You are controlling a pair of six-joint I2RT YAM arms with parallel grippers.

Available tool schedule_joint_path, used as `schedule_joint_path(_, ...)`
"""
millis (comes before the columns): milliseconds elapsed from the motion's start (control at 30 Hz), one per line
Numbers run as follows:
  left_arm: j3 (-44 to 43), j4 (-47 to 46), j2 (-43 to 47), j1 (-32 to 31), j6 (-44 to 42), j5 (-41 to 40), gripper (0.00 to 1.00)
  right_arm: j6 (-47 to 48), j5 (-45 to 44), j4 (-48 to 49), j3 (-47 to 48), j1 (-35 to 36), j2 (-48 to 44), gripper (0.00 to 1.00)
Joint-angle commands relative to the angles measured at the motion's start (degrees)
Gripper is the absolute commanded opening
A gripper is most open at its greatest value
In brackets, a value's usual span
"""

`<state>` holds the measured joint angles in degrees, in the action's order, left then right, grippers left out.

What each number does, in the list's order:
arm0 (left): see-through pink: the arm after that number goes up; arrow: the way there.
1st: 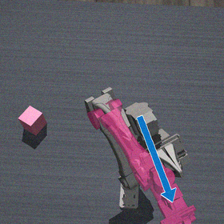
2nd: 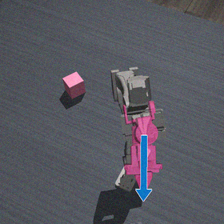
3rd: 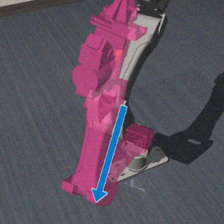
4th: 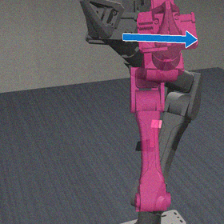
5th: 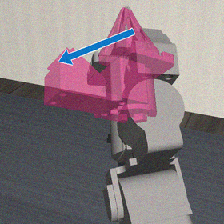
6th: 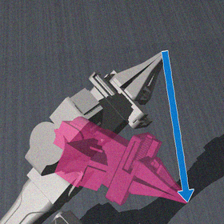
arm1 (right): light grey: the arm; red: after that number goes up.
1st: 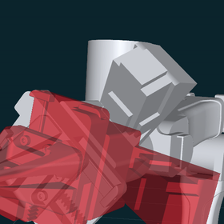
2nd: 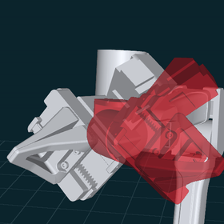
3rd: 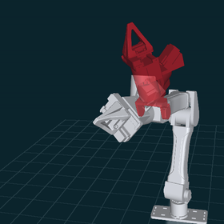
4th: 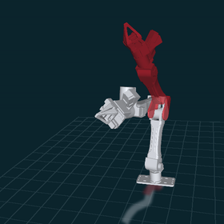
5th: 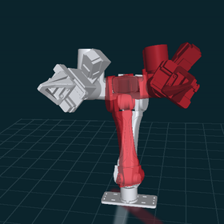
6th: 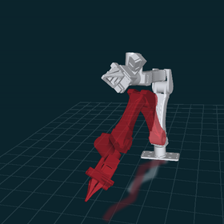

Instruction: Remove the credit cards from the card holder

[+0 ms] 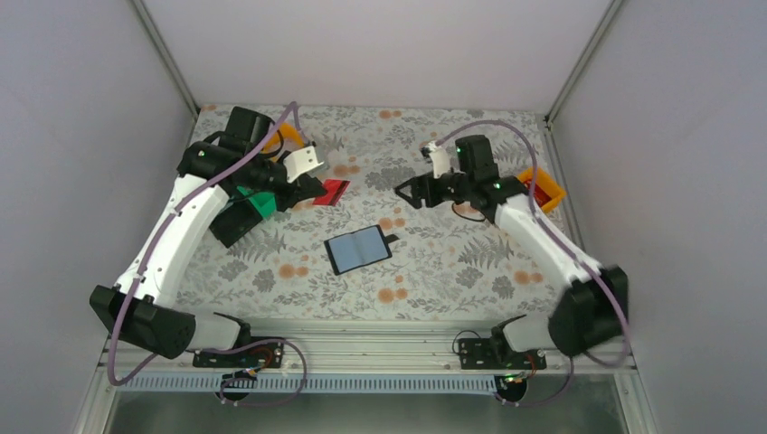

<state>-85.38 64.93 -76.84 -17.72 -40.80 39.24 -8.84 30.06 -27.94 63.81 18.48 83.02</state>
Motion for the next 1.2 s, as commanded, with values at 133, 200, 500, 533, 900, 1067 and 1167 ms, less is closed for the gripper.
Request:
schedule_joint_path(133, -2.6, 5.2, 0.1, -4.3, -3.8, 3.9, 0.03, 16.1, 12.7, 8.6, 7.5, 18.4, -13.3, 0.82)
schedule_joint_path(200, -2.8, 5.7, 0.6, -5.9, -3.7, 4.0, 0.02, 18.4, 10.0, 3.7, 13.0, 20.3, -9.2, 0.77)
schedule_joint_path(500, -5.0, 7.7, 0.0, -7.9, -3.8, 7.0, 0.02, 25.3, 10.1, -7.4, 20.0, 24.8, -0.4, 0.55)
schedule_joint_path(533, -5.1, 7.7, 0.0, -7.9, -3.7, 7.1, 0.02, 25.4, 10.0, -8.0, 20.0, 24.8, -0.2, 0.48)
schedule_joint_path(900, -7.4, 6.5, 0.7, -7.4, -3.6, 11.2, 0.61, 13.7, 15.5, 8.4, 13.7, 20.8, -10.7, 0.04)
schedule_joint_path(1067, -16.1, -1.5, 3.2, -6.8, 5.2, 9.1, 0.65, -7.4, 17.5, 43.5, 2.7, 21.3, -17.9, 0.04)
schedule_joint_path(1167, -21.3, -4.2, 1.8, -6.8, 7.8, 17.2, 0.64, -9.6, 14.6, 53.0, 0.9, 24.6, -18.8, 0.04)
